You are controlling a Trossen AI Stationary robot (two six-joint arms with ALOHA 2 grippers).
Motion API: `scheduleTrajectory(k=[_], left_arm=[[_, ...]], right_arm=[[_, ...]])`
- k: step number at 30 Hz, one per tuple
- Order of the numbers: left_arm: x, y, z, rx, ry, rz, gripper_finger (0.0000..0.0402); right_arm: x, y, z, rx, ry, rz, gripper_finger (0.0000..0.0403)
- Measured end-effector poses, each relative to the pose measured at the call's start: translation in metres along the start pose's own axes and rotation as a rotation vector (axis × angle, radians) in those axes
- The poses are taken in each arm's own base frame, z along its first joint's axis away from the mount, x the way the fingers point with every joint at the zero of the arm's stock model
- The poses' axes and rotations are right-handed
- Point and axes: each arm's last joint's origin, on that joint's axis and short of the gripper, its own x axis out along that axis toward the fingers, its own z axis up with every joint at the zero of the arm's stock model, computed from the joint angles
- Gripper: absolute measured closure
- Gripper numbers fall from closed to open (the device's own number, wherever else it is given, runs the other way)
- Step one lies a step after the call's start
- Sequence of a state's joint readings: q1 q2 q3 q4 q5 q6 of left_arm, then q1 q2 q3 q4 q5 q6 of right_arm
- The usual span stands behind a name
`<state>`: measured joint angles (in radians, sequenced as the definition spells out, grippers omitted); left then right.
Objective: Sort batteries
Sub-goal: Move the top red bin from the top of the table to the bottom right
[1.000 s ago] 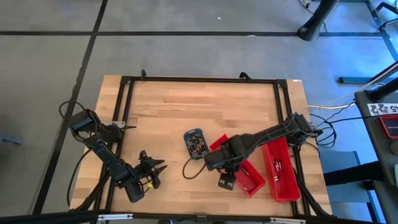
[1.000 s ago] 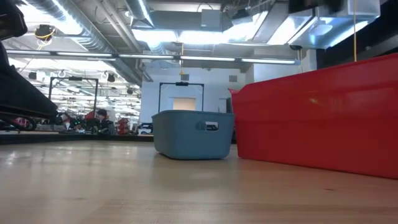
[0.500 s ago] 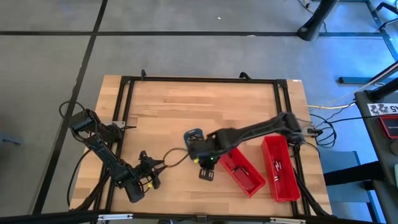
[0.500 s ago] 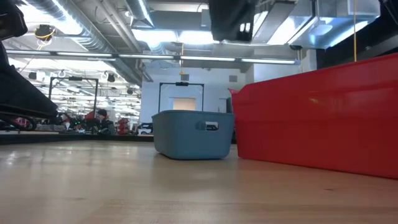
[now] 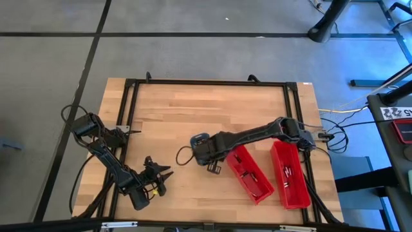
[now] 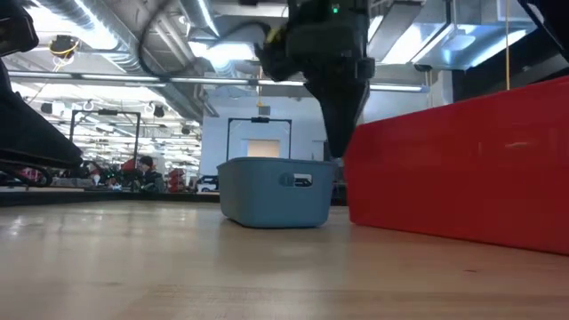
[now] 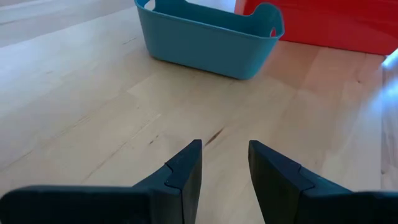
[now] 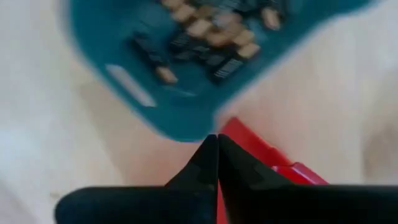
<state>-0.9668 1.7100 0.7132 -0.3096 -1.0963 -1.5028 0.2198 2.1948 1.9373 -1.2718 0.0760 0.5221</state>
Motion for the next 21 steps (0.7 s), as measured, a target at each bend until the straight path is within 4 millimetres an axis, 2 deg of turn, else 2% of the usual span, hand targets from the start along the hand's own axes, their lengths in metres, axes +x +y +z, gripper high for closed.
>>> scheduleTrajectory(k=[8,18,21], left_arm=[[0.000,-0.001,0.000,-0.007,0.000,-0.004,0.0281],[0.000,-0.001,0.000,-0.007,0.000,-0.004,0.0281],[0.000,-0.001,0.000,-0.007,0.000,-0.004,0.0281]], right_arm=[[0.005,-0.029,0.000,0.102,0.103,-0.102,0.0398],[0.001,-0.037,-0.014,0.135,0.245,-0.204,0.0398],[0.006,-0.037,-0.018,0.128,0.269,-0.220,0.0398]])
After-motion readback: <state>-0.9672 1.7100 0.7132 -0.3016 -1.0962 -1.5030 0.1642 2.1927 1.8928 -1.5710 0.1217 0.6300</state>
